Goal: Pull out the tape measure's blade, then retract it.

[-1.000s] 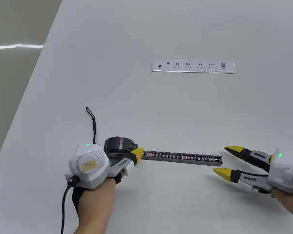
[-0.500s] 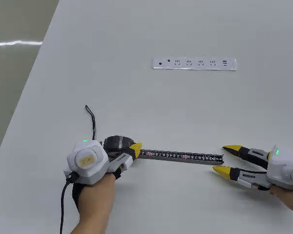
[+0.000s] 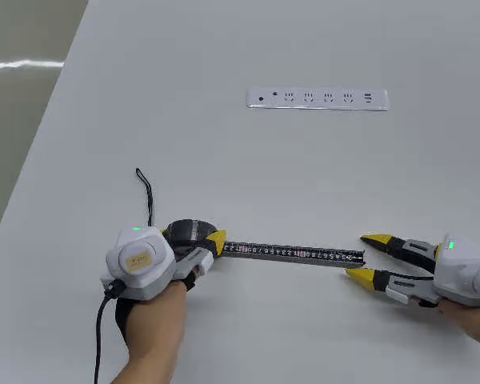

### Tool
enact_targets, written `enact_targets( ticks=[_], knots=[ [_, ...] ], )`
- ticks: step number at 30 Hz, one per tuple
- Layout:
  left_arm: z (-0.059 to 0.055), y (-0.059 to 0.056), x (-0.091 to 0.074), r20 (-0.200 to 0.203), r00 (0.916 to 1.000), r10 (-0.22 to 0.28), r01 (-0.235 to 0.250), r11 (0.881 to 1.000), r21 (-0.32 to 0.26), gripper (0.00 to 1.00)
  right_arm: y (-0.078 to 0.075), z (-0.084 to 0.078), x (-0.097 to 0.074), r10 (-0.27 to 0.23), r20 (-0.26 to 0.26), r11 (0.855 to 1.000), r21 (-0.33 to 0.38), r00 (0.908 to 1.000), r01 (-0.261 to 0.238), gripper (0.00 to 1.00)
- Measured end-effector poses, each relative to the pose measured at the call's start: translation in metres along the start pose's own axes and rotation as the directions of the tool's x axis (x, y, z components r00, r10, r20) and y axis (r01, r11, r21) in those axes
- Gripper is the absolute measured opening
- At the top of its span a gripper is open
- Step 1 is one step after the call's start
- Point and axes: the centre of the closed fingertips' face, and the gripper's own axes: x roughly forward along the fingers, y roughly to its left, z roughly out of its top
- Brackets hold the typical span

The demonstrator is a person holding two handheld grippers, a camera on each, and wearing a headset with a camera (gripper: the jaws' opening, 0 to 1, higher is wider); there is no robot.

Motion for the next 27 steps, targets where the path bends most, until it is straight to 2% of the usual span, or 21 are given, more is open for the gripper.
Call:
enact_targets(
  ticks=[15, 27],
  knots=[
    [-0.0006, 0.0, 0.0002, 0.0, 1.0, 0.0, 0.0, 1.0, 0.0, 0.61, 0.0039, -0.0023, -0.0007, 0.026, -0.002, 0.999, -0.031, 0.9997, -0.026, 0.33],
    [-0.0006, 0.0004, 0.0, 0.002, 1.0, 0.001, -0.001, 1.0, -0.002, 0.61, 0.0008, -0.0087, -0.0036, 0.055, -0.006, 0.997, -0.059, 0.9985, -0.055, 0.21]
  ],
)
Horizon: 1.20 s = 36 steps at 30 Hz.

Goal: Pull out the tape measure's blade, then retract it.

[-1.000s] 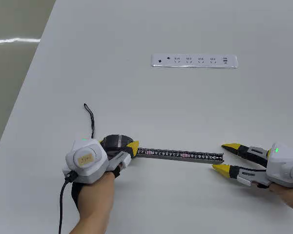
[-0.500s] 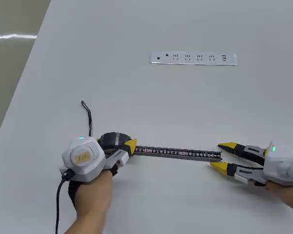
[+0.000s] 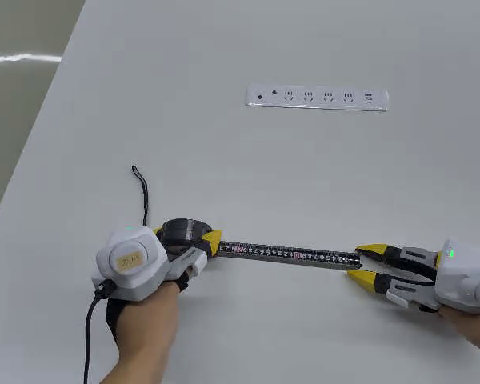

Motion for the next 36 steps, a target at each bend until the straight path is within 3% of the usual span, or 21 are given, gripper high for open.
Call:
enact_targets(
  ticks=[10, 18, 36],
  knots=[
    [-0.0003, 0.0001, 0.0004, 0.004, 1.0, -0.001, 0.001, 1.0, -0.001, 0.61, -0.0041, -0.0023, -0.0003, 0.021, 0.002, 1.0, -0.014, 0.9998, -0.021, 0.16],
    [-0.0005, 0.0003, 0.0006, -0.001, 1.0, -0.002, 0.002, 1.0, -0.001, 0.61, 0.0009, -0.0001, 0.0003, 0.055, -0.005, 0.997, -0.056, 0.9985, -0.055, 0.13],
    [-0.0018, 0.0003, 0.0006, -0.007, 1.0, 0.0, 0.0, 1.0, 0.007, 0.59, 0.004, 0.002, 0.0007, 0.069, -0.011, 0.995, -0.075, 0.9976, -0.07, 0.11]
  ],
)
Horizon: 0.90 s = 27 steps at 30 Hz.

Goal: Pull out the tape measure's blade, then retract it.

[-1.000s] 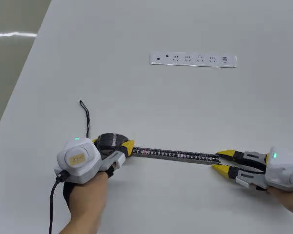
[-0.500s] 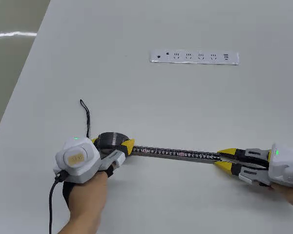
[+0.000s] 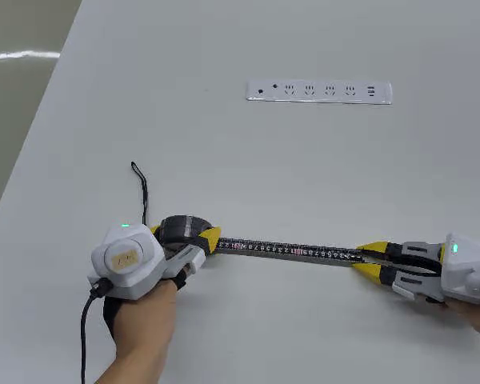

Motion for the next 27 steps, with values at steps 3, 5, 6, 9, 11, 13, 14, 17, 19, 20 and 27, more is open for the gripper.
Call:
enact_targets(
  ticks=[3, 5, 6, 9, 11, 13, 14, 17, 19, 20, 27],
  knots=[
    [0.0, 0.0, 0.0, 0.002, 1.0, 0.001, -0.001, 1.0, -0.001, 0.58, 0.001, 0.0, 0.004, 0.016, -0.002, 1.0, -0.003, 0.9999, -0.016, 0.11],
    [0.0, 0.0, 0.0, -0.001, 1.0, 0.0, 0.0, 1.0, -0.001, 0.58, 0.002, 0.002, 0.009, 0.025, -0.002, 1.0, -0.015, 0.9997, -0.025, 0.11],
    [0.0, 0.0, 0.0, 0.0, 1.0, -0.001, 0.001, 1.0, -0.004, 0.58, 0.003, 0.003, 0.011, 0.03, -0.001, 0.999, -0.013, 0.9995, -0.03, 0.11],
    [0.0, 0.0, 0.0, -0.001, 1.0, -0.001, 0.001, 1.0, -0.004, 0.58, 0.005, 0.006, 0.015, 0.041, -0.002, 0.999, -0.017, 0.9992, -0.041, 0.11],
    [0.0, 0.0, -0.001, 0.001, 1.0, -0.002, 0.002, 1.0, -0.004, 0.58, 0.007, 0.008, 0.018, 0.048, -0.004, 0.999, -0.02, 0.9988, -0.048, 0.11],
    [0.0, 0.0, 0.0, 0.0, 1.0, -0.003, 0.003, 1.0, -0.006, 0.58, 0.007, 0.008, 0.019, 0.053, -0.002, 0.998, -0.024, 0.9986, -0.053, 0.11],
    [0.0, 0.0, 0.0, 0.0, 1.0, -0.003, 0.003, 1.0, -0.006, 0.58, 0.007, 0.008, 0.02, 0.055, -0.001, 0.998, -0.023, 0.9985, -0.055, 0.11],
    [0.0, 0.0, 0.0, 0.0, 1.0, -0.003, 0.003, 1.0, -0.007, 0.59, 0.009, 0.01, 0.023, 0.061, 0.001, 0.998, -0.024, 0.9981, -0.061, 0.11],
    [0.0, -0.001, 0.0, -0.001, 1.0, -0.003, 0.003, 1.0, -0.009, 0.59, 0.009, 0.01, 0.026, 0.065, 0.001, 0.998, -0.027, 0.9979, -0.065, 0.11],
    [0.0, 0.0, 0.0, -0.003, 1.0, -0.003, 0.003, 1.0, -0.011, 0.59, 0.01, 0.01, 0.027, 0.067, 0.001, 0.997, -0.028, 0.9977, -0.067, 0.11],
    [0.0, 0.0, 0.0, -0.003, 1.0, -0.003, 0.003, 1.0, -0.011, 0.59, 0.009, 0.011, 0.036, 0.075, 0.004, 0.997, -0.026, 0.9971, -0.075, 0.11]
  ],
)
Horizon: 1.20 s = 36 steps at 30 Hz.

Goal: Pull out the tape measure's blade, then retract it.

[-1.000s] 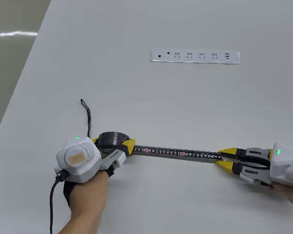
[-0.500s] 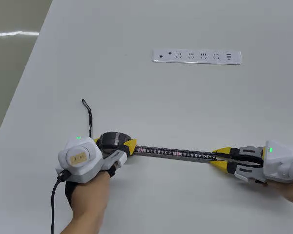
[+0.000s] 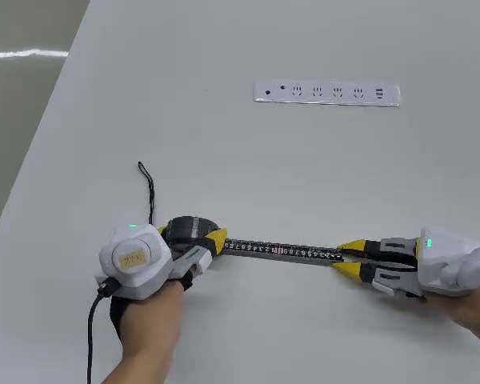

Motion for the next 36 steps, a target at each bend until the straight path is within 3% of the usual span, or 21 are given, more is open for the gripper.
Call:
enact_targets(
  ticks=[16, 36],
  knots=[
    [0.0, 0.0, 0.0, 0.001, 1.0, -0.001, 0.001, 1.0, -0.003, 0.59, -0.001, -0.002, 0.008, -0.007, 0.001, 1.0, 0.009, 1.0, 0.007, 0.11],
    [0.0, 0.0, 0.0, 0.0, 1.0, 0.001, -0.001, 1.0, -0.003, 0.59, 0.005, 0.011, 0.039, 0.025, 0.003, 1.0, -0.008, 0.9997, -0.025, 0.11]
  ],
)
